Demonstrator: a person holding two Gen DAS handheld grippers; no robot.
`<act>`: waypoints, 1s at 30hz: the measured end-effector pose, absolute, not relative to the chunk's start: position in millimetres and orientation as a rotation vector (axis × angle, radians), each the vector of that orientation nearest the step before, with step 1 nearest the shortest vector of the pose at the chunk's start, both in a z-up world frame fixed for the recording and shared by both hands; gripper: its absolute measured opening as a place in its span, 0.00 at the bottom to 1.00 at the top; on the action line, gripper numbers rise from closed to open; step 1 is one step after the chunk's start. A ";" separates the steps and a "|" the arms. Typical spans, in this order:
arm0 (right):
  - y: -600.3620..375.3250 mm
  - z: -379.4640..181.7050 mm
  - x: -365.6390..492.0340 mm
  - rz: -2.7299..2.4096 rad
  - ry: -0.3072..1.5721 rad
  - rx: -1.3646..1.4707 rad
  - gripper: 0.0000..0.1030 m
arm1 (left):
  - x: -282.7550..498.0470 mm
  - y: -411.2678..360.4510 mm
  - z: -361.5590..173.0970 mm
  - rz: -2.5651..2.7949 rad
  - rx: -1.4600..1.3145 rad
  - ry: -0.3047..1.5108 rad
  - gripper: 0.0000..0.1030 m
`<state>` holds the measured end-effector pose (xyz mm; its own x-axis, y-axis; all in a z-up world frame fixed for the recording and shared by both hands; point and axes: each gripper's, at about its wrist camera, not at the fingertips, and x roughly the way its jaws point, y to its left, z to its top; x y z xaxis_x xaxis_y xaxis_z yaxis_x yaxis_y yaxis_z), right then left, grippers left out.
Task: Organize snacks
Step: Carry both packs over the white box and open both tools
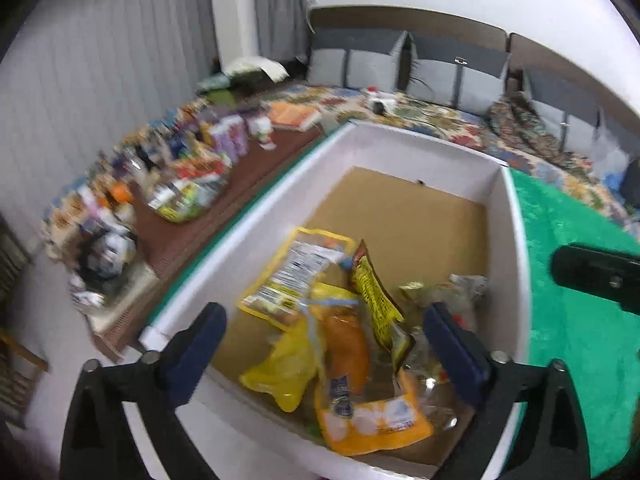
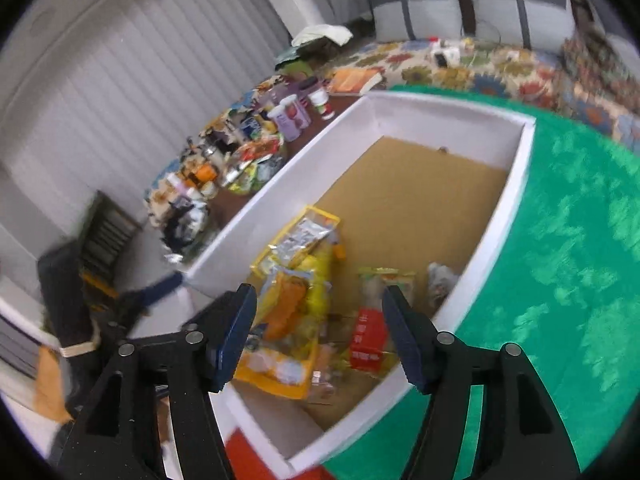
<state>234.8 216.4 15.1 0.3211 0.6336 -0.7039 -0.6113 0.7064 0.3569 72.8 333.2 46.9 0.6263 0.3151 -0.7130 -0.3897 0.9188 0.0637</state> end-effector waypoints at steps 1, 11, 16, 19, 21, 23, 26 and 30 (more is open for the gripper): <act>213.6 19.0 231.8 0.808 0.916 0.004 0.73 | 71.2 329.9 50.2 0.435 -0.086 0.789 0.97; 206.2 40.5 215.3 0.696 0.812 -0.189 0.82 | 61.1 326.1 61.9 0.489 -0.112 0.792 0.98; 210.5 38.3 212.1 0.676 0.815 -0.246 0.81 | 54.0 330.7 60.2 0.466 -0.169 0.792 0.98; 214.2 36.1 209.0 0.679 0.817 -0.256 0.81 | 53.5 335.1 58.6 0.470 -0.191 0.805 0.98; 216.7 34.4 208.4 0.681 0.820 -0.261 0.81 | 53.6 336.8 56.9 0.483 -0.190 0.814 0.98; 218.3 32.1 208.4 0.681 0.825 -0.261 0.81 | 53.5 338.0 55.4 0.493 -0.187 0.816 0.98; 219.6 29.3 208.3 0.683 0.830 -0.263 0.81 | 52.0 339.8 54.3 0.494 -0.192 0.813 0.98; 221.3 26.3 209.4 0.681 0.839 -0.260 0.81 | 43.2 341.2 57.2 0.496 -0.224 0.768 1.00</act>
